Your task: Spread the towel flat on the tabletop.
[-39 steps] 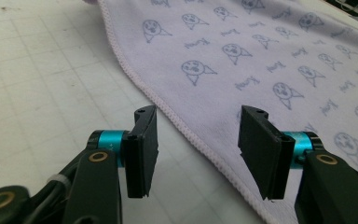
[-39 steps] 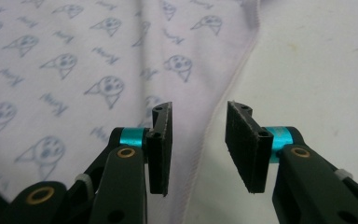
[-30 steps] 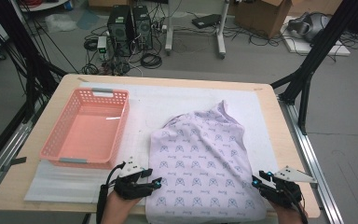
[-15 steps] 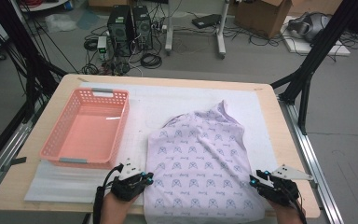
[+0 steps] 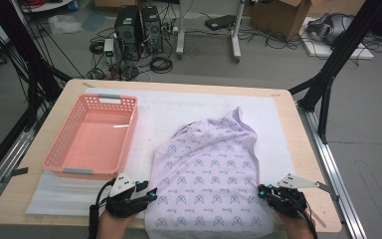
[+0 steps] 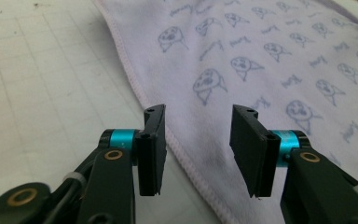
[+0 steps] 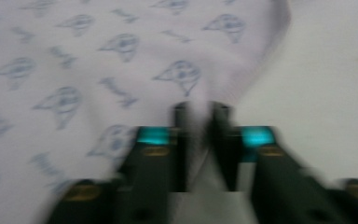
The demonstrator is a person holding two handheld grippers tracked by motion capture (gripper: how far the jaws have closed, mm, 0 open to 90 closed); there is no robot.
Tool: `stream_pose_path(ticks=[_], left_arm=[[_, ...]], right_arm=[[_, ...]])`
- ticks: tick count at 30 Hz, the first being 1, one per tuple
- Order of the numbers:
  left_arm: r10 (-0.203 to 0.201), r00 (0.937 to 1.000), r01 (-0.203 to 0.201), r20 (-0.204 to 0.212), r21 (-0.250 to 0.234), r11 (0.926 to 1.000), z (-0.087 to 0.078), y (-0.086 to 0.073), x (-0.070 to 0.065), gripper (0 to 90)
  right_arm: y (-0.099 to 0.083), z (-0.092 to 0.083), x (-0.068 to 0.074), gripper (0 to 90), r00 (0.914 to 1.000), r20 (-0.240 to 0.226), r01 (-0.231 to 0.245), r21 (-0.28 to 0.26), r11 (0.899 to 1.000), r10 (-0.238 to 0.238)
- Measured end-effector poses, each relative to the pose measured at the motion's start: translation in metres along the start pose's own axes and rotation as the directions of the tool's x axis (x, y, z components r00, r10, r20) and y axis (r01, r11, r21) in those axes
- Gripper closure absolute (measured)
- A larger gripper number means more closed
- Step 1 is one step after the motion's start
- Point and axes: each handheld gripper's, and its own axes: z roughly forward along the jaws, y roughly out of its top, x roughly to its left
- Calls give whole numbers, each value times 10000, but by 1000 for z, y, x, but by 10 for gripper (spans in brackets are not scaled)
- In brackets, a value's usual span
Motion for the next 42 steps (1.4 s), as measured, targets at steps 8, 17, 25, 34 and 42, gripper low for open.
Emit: stream_pose_path(ticks=[8, 17, 25, 34, 42], left_arm=[[-65, 9999, 64, 159, 19, 10000, 11, 5, 0, 504], [473, 9988, -463, -123, 737, 9962, 29, 13, -6, 471], [312, 9992, -285, -257, 1003, 9945, 17, 9, -5, 868], [227, 9993, -250, 292, 813, 9964, -12, -10, -12, 801], [-124, 9999, 123, 62, 103, 9999, 11, 6, 3, 474]], right_arm=[[-18, -30, -7, 860, 9990, 425, -110, 347, 9993, 95], [-8, -22, -11, 592, 9958, 739, -525, -323, 9981, 548], [-8, -12, -10, 874, 9991, -12, -435, 89, 9990, 435], [-20, -36, 0, 848, 9982, -590, 83, 518, 9986, -52], [-7, -30, -4, 610, 9988, 415, -230, -663, 9975, 258]])
